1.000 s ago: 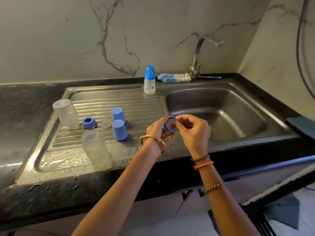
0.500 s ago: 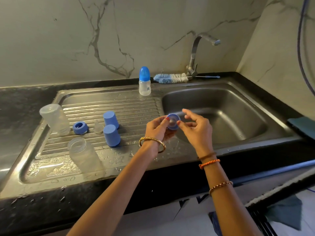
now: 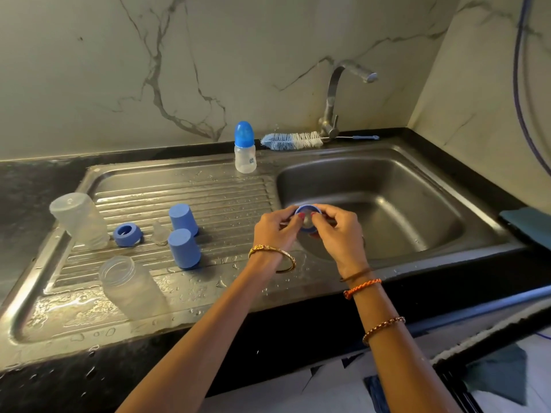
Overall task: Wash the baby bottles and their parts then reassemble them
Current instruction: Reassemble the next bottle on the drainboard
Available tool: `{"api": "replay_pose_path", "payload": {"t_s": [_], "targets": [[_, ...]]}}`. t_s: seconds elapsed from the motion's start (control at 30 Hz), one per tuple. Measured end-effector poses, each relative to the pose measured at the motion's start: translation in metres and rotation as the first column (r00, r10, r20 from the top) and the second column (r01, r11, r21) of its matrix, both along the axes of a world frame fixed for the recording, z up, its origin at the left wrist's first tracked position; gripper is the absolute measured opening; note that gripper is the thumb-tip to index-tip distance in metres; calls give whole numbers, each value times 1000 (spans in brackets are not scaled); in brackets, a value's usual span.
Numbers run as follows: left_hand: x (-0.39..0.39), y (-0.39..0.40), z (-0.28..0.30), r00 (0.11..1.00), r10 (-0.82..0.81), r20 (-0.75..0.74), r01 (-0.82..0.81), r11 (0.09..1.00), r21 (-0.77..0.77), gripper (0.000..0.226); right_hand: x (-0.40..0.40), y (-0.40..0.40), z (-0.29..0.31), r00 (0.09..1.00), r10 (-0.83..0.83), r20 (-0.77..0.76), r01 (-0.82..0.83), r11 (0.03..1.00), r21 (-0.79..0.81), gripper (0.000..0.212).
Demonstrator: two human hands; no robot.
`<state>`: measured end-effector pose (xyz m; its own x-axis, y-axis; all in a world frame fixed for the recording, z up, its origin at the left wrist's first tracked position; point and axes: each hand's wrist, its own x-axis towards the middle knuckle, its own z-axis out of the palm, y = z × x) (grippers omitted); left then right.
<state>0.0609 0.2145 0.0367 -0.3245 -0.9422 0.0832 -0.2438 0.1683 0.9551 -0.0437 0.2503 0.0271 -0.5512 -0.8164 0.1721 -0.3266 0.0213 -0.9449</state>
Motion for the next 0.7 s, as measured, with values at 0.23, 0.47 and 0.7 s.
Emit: {"api": "replay_pose_path", "payload": {"t_s": [0.23, 0.47, 0.7], "targets": [[5, -11, -3, 997, 16, -80, -15, 1000, 15, 20, 1, -9, -1, 978, 74, 196, -80, 997, 22, 23], [3, -15, -9, 996, 77, -36, -80, 993, -90, 21, 10, -13, -5, 999, -23, 40, 23, 1000, -6, 15], [4, -11, -8, 997, 23, -78, -19, 998, 56, 18, 15, -10, -9, 966, -145, -216, 130, 988, -80, 13]]}}
